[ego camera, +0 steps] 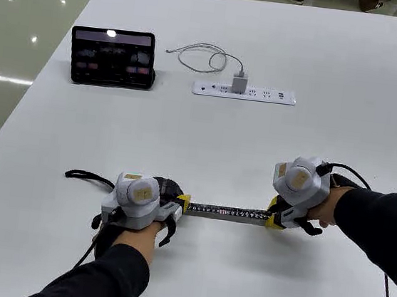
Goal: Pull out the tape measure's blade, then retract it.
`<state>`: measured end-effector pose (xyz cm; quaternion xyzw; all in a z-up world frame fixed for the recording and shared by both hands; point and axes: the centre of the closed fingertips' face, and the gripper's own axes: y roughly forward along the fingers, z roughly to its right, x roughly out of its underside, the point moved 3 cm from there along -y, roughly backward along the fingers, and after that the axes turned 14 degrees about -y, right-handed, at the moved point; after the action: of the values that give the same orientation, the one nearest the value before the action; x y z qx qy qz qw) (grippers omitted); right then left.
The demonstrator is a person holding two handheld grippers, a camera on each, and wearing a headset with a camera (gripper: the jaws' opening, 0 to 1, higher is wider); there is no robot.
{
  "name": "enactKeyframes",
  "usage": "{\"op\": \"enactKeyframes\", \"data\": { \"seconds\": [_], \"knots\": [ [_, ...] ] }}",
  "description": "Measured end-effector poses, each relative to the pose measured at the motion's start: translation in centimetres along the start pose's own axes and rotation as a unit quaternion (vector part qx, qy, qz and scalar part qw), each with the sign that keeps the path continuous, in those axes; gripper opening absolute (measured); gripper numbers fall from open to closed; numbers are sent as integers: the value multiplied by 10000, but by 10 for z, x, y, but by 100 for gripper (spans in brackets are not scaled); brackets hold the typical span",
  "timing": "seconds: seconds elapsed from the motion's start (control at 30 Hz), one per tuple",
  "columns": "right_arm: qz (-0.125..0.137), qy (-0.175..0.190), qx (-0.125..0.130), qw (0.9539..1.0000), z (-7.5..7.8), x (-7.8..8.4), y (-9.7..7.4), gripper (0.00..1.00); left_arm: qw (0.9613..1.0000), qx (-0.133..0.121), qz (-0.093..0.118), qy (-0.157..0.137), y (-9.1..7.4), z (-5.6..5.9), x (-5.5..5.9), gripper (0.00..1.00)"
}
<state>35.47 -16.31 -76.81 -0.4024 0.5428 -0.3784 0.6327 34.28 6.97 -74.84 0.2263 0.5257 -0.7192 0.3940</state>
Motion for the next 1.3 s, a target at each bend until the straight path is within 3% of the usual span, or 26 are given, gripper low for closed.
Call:
{"op": "enactKeyframes", "data": {
  "seconds": [1.3],
  "knots": [
    [123, 66, 55, 9999, 3, -24, 12, 11, 10000, 3, -45, -34, 1, -1, 0, 62]
  ]
}}
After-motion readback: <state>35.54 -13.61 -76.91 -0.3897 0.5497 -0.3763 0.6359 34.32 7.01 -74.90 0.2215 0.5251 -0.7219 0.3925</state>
